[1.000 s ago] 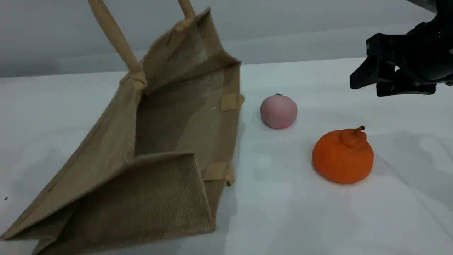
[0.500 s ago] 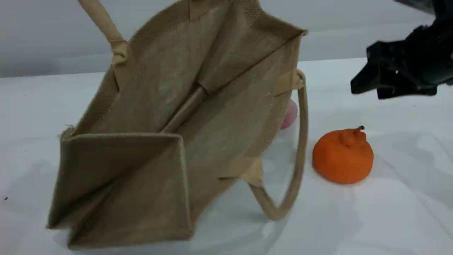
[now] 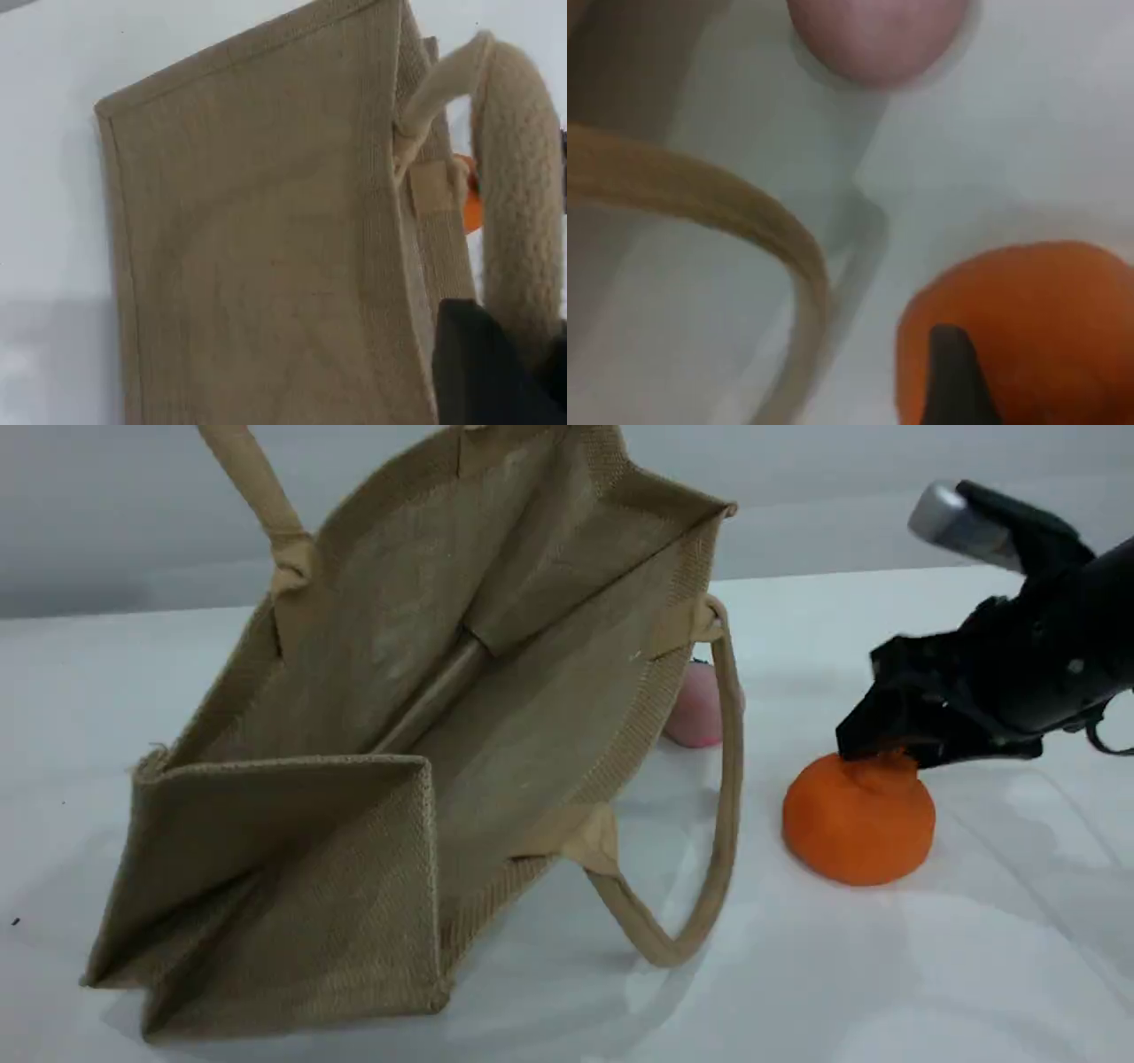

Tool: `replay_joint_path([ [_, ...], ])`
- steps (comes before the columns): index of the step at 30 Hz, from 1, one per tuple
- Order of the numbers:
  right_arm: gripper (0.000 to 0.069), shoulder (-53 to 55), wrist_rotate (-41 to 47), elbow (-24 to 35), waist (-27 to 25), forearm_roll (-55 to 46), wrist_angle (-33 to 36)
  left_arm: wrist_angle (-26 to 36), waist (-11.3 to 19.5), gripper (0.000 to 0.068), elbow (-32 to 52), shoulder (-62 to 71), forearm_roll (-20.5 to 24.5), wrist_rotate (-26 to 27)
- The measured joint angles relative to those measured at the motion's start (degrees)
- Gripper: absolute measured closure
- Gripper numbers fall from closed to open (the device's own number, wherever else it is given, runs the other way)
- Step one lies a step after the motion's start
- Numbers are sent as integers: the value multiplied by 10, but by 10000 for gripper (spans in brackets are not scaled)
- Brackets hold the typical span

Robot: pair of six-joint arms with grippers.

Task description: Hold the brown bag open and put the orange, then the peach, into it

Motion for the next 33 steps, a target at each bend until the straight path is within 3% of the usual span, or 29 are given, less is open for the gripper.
replay_joint_path([
  [8, 347, 26, -13, 0, 46, 22, -81, 0, 0, 594, 0, 0, -2, -5],
  [11, 467, 26, -13, 0, 44, 21, -92, 0, 0, 594, 0, 0, -2, -6],
  [13, 590, 26, -12, 0, 44, 21, -87, 0, 0, 594, 0, 0, -2, -7],
  [15, 641, 24, -12, 0, 44, 21, -86, 0, 0, 594, 0, 0, -4, -7],
  [19, 654, -7, -12, 0, 44, 8, -104, -1, 0, 594, 0, 0, -29, 5],
  [25, 654, -106, -11, 1, 44, -9, -110, -1, 0, 594, 0, 0, -25, 11],
  [33, 654, -223, 5, 1, 52, -2, 36, -1, 0, 594, 0, 0, -28, 17],
])
